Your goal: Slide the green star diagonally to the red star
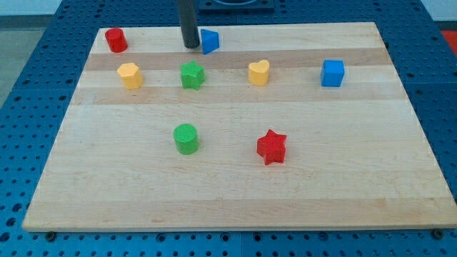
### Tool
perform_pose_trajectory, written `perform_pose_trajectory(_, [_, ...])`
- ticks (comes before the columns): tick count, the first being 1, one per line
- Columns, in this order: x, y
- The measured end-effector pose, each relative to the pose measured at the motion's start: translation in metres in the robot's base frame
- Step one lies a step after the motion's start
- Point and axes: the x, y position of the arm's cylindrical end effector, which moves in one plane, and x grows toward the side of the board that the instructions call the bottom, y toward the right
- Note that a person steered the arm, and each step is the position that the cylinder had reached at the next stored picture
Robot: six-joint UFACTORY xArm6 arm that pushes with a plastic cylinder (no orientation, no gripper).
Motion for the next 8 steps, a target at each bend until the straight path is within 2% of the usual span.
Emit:
perform_pose_trajectory(1, [0.0, 0.019])
perform_pose_trajectory(3, [0.028, -0.019])
perform_pose_trajectory(5, [0.031, -0.019])
perform_pose_trajectory(8, [0.088, -0.022])
